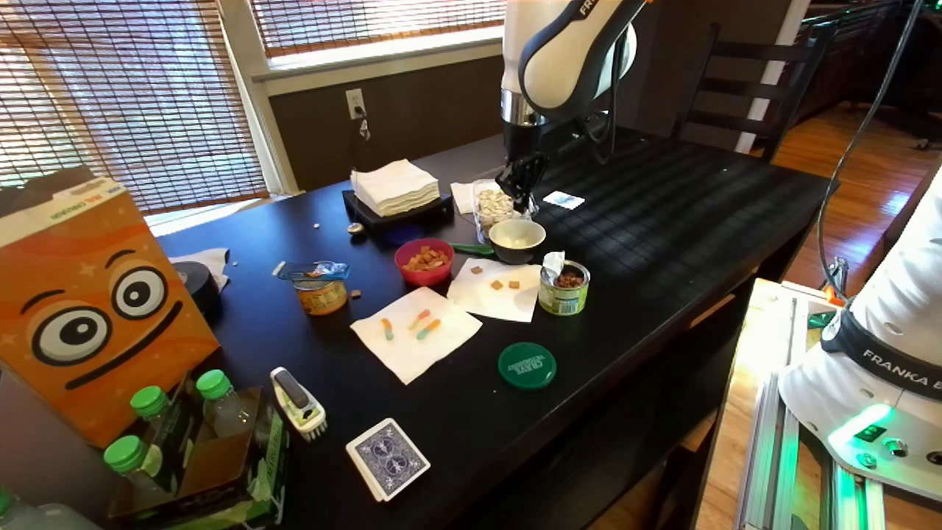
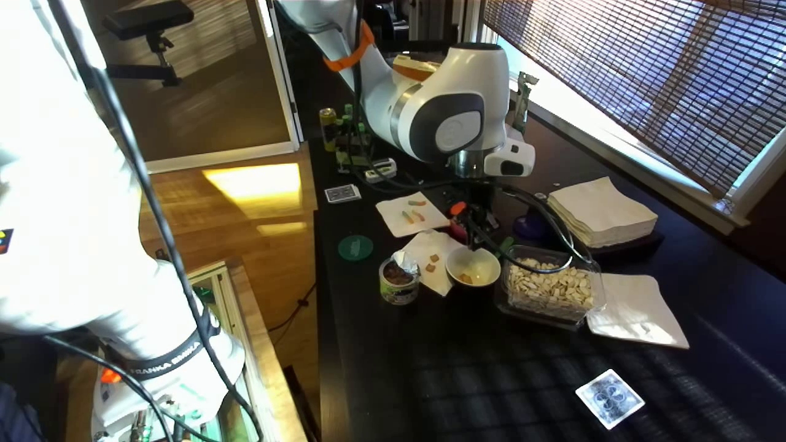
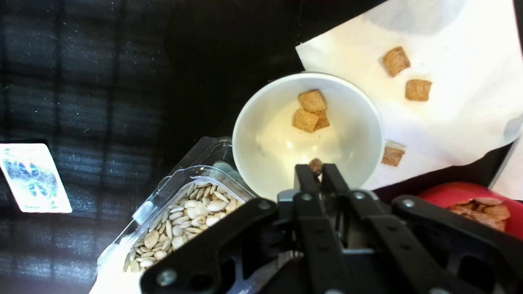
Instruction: Open the yellow can then place some of the contents in the can into the white bowl.
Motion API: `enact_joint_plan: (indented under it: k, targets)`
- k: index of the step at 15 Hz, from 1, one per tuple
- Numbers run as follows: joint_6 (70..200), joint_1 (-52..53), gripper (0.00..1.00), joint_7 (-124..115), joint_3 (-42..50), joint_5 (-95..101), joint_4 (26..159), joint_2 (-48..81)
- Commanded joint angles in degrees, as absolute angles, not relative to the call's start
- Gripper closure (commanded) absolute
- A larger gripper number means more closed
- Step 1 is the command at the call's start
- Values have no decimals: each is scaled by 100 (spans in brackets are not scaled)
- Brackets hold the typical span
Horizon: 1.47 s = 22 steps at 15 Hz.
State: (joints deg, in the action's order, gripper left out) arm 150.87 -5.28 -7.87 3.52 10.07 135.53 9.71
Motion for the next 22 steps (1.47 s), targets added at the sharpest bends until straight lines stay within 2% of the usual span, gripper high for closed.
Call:
enact_joint_plan:
  k: [1,2,11,22]
  targets:
    - [15144,-380,74,-934,519,1067,13277,1305]
    - [15136,-362,62,-942,539,1064,13249,1343]
    - [14838,-222,2,-947,593,1047,13555,878]
    - [12579,-53,0,-59,147,-57,14732,-896]
